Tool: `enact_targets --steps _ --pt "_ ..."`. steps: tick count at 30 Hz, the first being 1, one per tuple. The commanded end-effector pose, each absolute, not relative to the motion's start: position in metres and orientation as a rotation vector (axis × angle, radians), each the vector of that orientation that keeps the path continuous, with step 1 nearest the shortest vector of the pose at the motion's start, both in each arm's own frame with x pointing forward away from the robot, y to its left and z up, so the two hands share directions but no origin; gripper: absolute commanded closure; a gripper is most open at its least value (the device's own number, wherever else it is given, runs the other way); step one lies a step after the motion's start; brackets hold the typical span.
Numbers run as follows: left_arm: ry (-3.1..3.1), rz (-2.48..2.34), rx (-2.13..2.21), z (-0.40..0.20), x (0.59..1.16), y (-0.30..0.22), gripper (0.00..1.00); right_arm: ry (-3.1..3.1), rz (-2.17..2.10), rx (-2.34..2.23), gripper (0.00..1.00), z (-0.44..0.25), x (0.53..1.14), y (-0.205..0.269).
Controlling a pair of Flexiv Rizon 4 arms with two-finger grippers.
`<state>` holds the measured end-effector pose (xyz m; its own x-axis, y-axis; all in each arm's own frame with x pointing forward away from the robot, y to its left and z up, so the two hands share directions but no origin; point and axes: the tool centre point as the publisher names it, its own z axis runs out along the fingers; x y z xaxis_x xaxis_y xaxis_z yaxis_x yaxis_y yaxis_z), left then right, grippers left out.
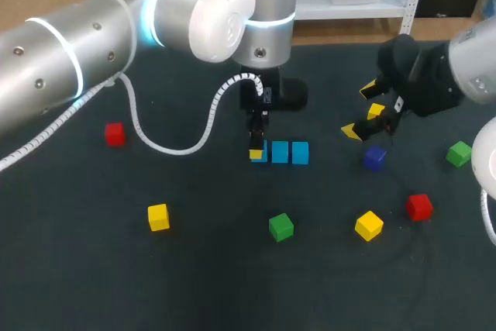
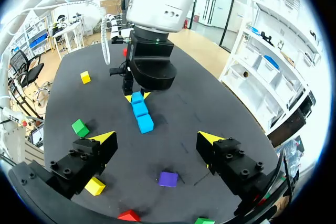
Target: Place the blue cubes, place green cubes on the blue cubes, place the yellow cubes on the green cubes, then place the red cubes on the yellow cubes, and place purple cube on the red cubes.
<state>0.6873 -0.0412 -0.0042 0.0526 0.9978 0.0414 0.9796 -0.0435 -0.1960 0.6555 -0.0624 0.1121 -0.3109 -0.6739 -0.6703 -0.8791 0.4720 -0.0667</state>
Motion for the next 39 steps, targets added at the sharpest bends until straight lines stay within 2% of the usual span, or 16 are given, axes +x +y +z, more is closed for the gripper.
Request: enact_targets --steps 1,26,27,31,33,35,36,37,38,39 --pt "-2.047 0.149 -2.164 -0.0048 0.6857 -0.0405 1.00 2.080 0.419 -1.283 0.00 0.1118 0.6561 -0.0628" --pt "-1.987 0.146 -2.209 -0.0013 0.6823 -0.0430 1.00 2.080 0.419 -1.283 0.00 0.1118 0.6561 -0.0628" --pt "-1.988 0.148 -2.206 -0.0013 0.6823 -0.0432 0.91 2.080 0.419 -1.283 0.00 0.1118 0.6561 -0.0628" --pt "-1.992 0.148 -2.203 -0.0014 0.6828 -0.0437 0.81 2.080 0.419 -1.283 0.00 0.1118 0.6561 -0.0628" --pt "-1.987 0.148 -2.202 -0.0017 0.6825 -0.0440 0.64 2.080 0.419 -1.283 0.00 0.1118 0.6561 -0.0628" --pt "-1.984 0.151 -2.200 -0.0017 0.6822 -0.0442 0.52 2.080 0.419 -1.283 0.00 0.1118 0.6561 -0.0628" --pt "-1.984 0.151 -2.199 -0.0017 0.6821 -0.0442 0.34 2.080 0.419 -1.283 0.00 0.1118 0.6561 -0.0628" --pt "-1.984 0.151 -2.198 -0.0017 0.6821 -0.0443 0.11 2.080 0.419 -1.283 0.00 0.1118 0.6561 -0.0628" --pt "-1.984 0.150 -2.197 -0.0017 0.6821 -0.0443 0.00 2.080 0.419 -1.283 0.00 0.1118 0.6561 -0.0628" --pt "-1.988 0.150 -2.193 -0.0017 0.6820 -0.0442 0.00 2.080 0.419 -1.283 0.00 0.1118 0.6561 -0.0628"
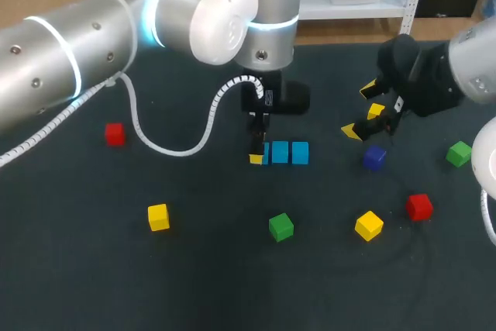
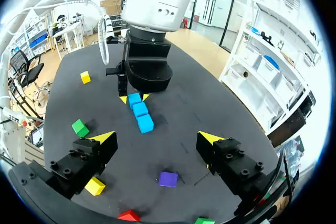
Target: Place the blue cubes, place green cubes on the blue cubes, place the yellow cubes on the green cubes, then place the red cubes on the yellow cubes, and place purple cube on the red cubes.
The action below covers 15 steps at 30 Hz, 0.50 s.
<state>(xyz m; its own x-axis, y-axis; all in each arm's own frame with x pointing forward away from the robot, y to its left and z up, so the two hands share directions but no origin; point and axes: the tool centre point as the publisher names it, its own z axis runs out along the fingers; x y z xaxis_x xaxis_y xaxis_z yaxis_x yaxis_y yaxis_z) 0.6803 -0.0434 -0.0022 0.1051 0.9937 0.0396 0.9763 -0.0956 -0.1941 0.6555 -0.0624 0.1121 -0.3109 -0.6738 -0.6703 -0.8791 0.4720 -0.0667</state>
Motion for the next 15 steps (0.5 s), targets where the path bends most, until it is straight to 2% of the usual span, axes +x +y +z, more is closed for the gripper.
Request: enact_targets --steps 1,15 --pt "-1.988 0.150 -2.192 -0.0017 0.6821 -0.0442 0.00 2.080 0.419 -1.283 0.00 0.1118 0.6561 -0.0628" --pt "-2.110 0.170 -2.132 0.0001 0.6872 -0.0432 0.00 2.080 0.419 -1.283 0.00 0.1118 0.6561 -0.0628"
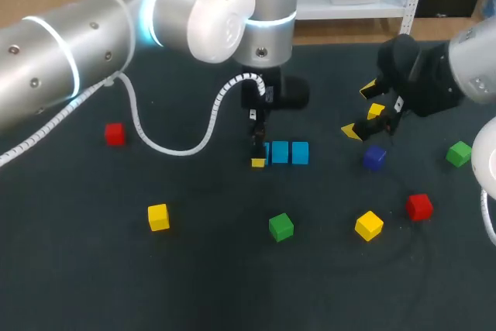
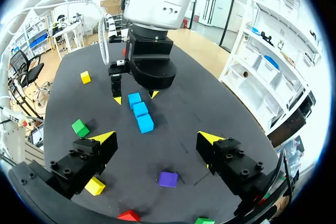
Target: Place the blue cubes, place green cubes on the blue cubes, place the yellow cubes on the green cubes, then place the red cubes on the yellow cubes, and place purple cube on the red cubes.
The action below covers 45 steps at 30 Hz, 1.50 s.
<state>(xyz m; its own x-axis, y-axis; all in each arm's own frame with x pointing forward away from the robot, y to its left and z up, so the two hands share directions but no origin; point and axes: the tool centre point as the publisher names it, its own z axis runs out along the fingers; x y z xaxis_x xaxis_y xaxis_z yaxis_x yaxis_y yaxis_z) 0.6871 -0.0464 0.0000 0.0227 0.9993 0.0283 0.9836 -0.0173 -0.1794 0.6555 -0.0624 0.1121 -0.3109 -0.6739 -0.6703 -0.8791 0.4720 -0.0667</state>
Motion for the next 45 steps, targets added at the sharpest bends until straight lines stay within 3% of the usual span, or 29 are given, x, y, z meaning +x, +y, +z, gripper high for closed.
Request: enact_targets --steps 1,10,13,17,25,32,33,35,45 --pt "-2.110 0.170 -2.132 0.000 0.687 -0.043 0.00 2.080 0.419 -1.283 0.00 0.112 0.656 -0.063" --pt "-2.172 0.190 -2.091 -0.003 0.690 -0.038 0.00 2.080 0.419 -1.283 0.00 0.112 0.656 -0.063" --pt "-2.192 0.209 -2.096 -0.003 0.691 -0.039 0.14 2.080 0.419 -1.283 0.00 0.112 0.656 -0.063" --pt "-2.201 0.219 -2.101 -0.004 0.692 -0.039 0.40 2.080 0.419 -1.283 0.00 0.112 0.656 -0.063" --pt "-2.195 0.224 -2.103 -0.006 0.692 -0.039 0.48 2.080 0.419 -1.283 0.00 0.112 0.656 -0.063" --pt "-2.185 0.234 -2.110 -0.004 0.689 -0.039 0.40 2.080 0.419 -1.283 0.00 0.112 0.656 -0.063" --pt "-2.184 0.234 -2.109 -0.004 0.689 -0.039 0.31 2.080 0.419 -1.283 0.00 0.112 0.656 -0.063" --pt "-2.194 0.235 -2.098 -0.002 0.688 -0.039 0.00 2.080 0.419 -1.283 0.00 0.112 0.656 -0.063" --pt "-2.375 0.312 -1.989 0.022 0.685 -0.023 0.00 2.080 0.419 -1.283 0.00 0.112 0.656 -0.063"
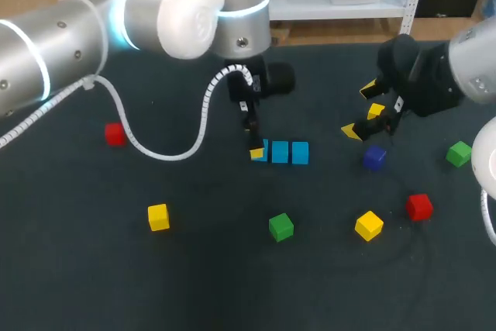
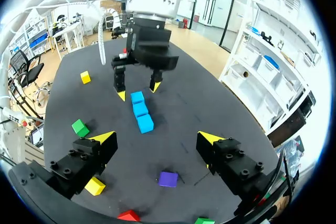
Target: Place the blue cubes, place green cubes on the blue cubes, place the yellow cubes on the green cubes, then place the red cubes on the yellow cubes, and place purple cube on the red cubes.
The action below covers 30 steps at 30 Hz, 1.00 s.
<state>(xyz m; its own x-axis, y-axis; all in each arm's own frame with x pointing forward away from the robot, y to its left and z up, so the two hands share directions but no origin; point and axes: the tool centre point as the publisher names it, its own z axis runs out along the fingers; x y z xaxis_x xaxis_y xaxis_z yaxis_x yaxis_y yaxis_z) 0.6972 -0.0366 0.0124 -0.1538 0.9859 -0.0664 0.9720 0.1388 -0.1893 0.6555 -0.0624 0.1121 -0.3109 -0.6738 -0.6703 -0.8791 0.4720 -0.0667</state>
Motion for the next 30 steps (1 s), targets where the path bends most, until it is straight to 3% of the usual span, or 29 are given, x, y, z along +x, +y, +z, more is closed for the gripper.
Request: enact_targets --steps 1,23,30 --pt "-2.395 0.319 -1.970 0.025 0.684 -0.021 0.00 2.080 0.419 -1.283 0.00 0.112 0.656 -0.063" --pt "-2.860 0.249 -1.520 0.056 0.648 0.040 0.00 2.080 0.419 -1.283 0.00 0.112 0.656 -0.063" --pt "-2.808 0.211 -1.598 0.050 0.629 0.046 0.00 2.080 0.419 -1.283 0.00 0.112 0.656 -0.063"
